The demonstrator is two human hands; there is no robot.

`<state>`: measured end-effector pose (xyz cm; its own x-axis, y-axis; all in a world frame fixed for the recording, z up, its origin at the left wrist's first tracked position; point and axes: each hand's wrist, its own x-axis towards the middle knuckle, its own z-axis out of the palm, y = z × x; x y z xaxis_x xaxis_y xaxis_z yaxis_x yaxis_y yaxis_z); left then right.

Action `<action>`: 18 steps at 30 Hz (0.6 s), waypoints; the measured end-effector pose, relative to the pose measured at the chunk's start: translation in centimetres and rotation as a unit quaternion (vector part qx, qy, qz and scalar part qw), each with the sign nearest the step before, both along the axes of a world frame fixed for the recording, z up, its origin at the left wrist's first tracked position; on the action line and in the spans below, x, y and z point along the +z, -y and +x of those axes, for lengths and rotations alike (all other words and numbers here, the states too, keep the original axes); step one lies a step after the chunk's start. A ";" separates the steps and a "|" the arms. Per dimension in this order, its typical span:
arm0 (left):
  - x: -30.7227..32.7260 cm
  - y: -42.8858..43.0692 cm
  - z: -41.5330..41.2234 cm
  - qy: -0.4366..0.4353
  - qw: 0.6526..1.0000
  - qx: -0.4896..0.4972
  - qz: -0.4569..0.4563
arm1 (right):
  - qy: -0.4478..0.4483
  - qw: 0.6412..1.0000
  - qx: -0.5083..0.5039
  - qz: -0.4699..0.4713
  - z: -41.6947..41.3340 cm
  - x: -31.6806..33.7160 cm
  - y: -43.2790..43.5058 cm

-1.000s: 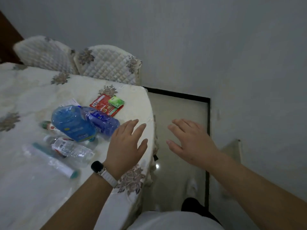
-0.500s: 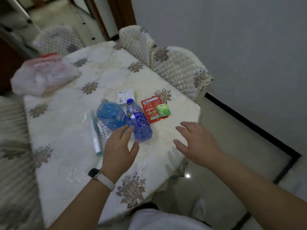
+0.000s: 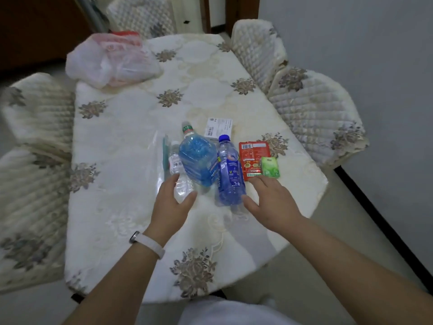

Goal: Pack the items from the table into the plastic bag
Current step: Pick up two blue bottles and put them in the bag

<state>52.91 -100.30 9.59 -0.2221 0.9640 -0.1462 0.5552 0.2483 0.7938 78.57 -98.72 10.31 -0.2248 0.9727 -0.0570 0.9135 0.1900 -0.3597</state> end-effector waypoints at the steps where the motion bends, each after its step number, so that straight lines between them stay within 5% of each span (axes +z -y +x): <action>1: -0.3 -1.0 -0.6 0.026 1.000 -0.008 -0.011 | -0.007 1.000 -0.013 -0.012 -0.5 -0.3 -0.6; 12: -3.5 -13.3 -4.8 0.212 0.937 -0.262 -0.091 | -0.069 0.973 -0.169 -0.141 -5.1 -4.4 -7.2; 18: -3.9 -14.3 -4.8 0.212 0.923 -0.310 -0.083 | -0.077 0.961 -0.210 -0.165 -6.2 -5.8 -8.6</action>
